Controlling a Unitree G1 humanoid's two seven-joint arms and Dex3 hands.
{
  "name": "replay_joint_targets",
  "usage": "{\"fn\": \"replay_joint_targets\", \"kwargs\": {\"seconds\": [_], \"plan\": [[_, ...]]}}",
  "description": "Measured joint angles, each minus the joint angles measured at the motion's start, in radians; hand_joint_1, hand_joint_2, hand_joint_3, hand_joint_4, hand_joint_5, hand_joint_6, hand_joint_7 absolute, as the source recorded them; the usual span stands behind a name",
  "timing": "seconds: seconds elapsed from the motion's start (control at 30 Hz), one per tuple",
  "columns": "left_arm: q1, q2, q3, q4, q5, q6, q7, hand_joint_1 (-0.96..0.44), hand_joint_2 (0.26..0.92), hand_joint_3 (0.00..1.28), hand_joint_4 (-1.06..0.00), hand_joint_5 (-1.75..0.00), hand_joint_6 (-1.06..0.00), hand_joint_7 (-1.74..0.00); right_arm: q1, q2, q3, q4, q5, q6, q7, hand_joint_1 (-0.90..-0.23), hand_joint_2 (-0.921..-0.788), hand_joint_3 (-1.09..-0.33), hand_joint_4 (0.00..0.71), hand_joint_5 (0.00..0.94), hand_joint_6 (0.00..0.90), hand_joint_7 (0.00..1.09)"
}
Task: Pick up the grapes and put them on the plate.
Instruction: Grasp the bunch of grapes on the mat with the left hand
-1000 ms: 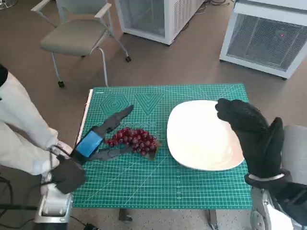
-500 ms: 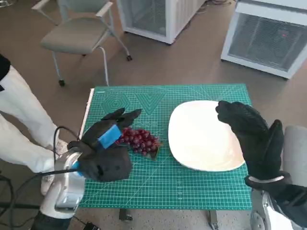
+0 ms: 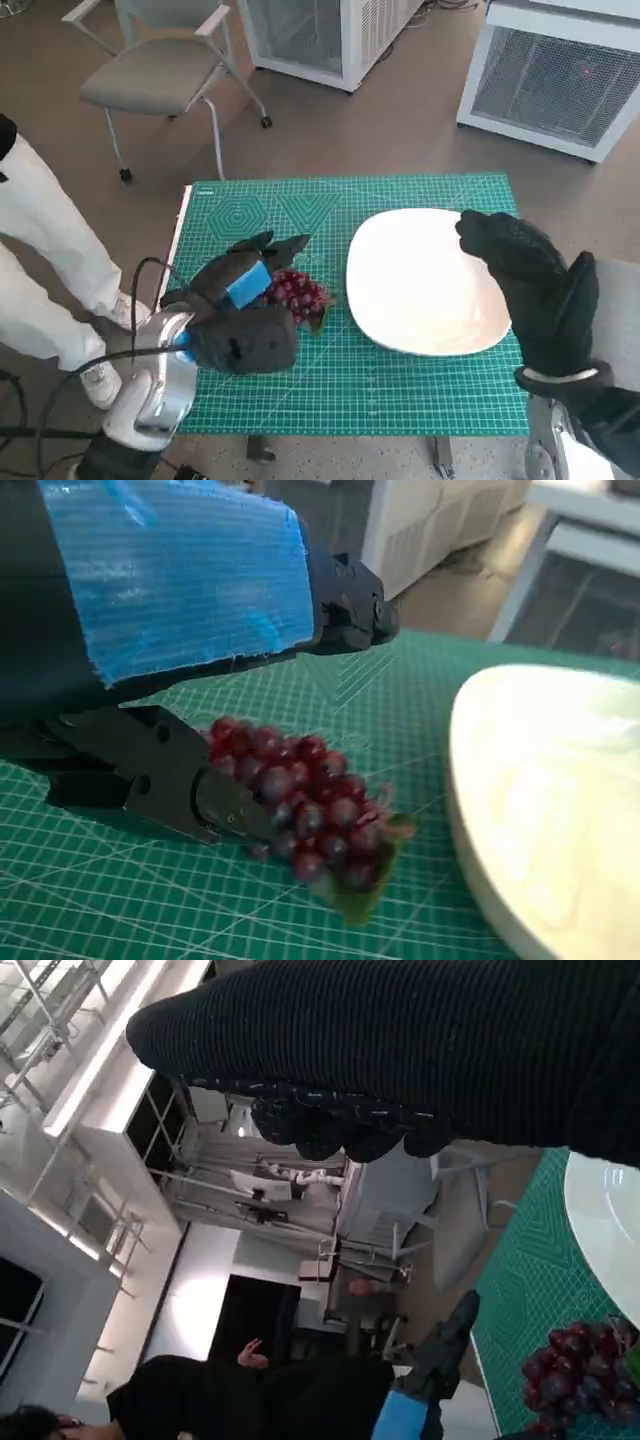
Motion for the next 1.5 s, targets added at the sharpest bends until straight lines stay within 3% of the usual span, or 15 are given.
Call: {"fn": "replay_joint_targets", "kwargs": {"seconds": [0.2, 0.77, 1.5], "plan": [[-0.068, -0.033, -0.054, 0.141, 0.031, 0.012, 0.022, 0.15, 0.829, 0.0, -0.13, 0.0, -0.27, 0.0, -0.001, 0.002, 0.001, 0.006, -0.013, -0.002, 0.0, -0.447, -0.921, -0.63, 0.426, 0.631, 0.174, 0.95], [-0.288, -0.153, -0.194, 0.642, 0.07, 0.02, 0.064, 0.1, 0.827, 0.0, -0.11, 0.0, -0.28, 0.0, -0.001, 0.003, -0.002, 0.006, -0.013, -0.006, 0.0, -0.446, -0.921, -0.631, 0.426, 0.631, 0.175, 0.95], [-0.37, -0.187, -0.227, 0.871, 0.057, -0.057, 0.141, 0.07, 0.834, 0.01, -0.1, 0.0, -0.29, 0.0, 0.0, 0.002, -0.007, 0.006, -0.013, -0.006, 0.002, -0.446, -0.921, -0.633, 0.422, 0.636, 0.171, 0.95]]}}
